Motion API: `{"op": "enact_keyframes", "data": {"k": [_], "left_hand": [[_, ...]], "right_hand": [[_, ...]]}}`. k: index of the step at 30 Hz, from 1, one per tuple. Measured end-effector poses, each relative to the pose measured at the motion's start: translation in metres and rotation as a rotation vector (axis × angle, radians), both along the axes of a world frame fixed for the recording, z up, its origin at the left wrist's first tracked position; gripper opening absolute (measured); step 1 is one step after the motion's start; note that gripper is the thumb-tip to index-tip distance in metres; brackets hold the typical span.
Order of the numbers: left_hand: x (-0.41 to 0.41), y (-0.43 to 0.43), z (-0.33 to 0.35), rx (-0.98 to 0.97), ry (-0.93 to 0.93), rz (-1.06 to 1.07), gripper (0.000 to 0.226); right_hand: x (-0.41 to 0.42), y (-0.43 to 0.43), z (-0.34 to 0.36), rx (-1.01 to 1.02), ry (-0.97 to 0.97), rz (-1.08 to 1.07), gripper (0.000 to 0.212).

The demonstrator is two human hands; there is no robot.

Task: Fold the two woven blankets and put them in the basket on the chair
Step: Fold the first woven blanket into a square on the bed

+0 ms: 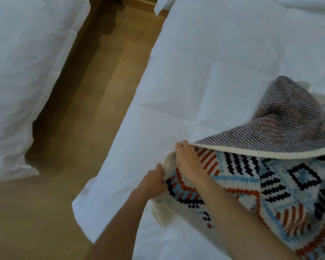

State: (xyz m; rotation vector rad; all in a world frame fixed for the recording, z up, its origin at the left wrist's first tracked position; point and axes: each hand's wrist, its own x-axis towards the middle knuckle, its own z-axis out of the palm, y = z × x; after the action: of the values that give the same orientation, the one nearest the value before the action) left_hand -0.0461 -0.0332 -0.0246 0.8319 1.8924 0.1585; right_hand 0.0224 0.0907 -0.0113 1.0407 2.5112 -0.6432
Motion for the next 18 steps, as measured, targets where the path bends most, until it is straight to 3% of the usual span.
{"op": "enact_keyframes", "data": {"k": [7, 10, 14, 18], "left_hand": [[-0.029, -0.060, 0.005, -0.243, -0.035, 0.130, 0.041], [-0.032, -0.083, 0.006, -0.345, 0.053, 0.102, 0.053], [-0.027, -0.083, 0.003, -0.311, 0.145, 0.066, 0.063], [-0.016, -0.069, 0.002, -0.195, 0.214, 0.190, 0.046]], "right_hand": [[-0.044, -0.046, 0.003, -0.163, 0.097, 0.213, 0.028], [-0.048, -0.073, -0.002, -0.223, 0.133, 0.299, 0.027], [-0.035, -0.075, -0.003, -0.154, 0.108, 0.220, 0.043], [-0.027, -0.067, 0.008, 0.027, 0.091, 0.111, 0.059]]}}
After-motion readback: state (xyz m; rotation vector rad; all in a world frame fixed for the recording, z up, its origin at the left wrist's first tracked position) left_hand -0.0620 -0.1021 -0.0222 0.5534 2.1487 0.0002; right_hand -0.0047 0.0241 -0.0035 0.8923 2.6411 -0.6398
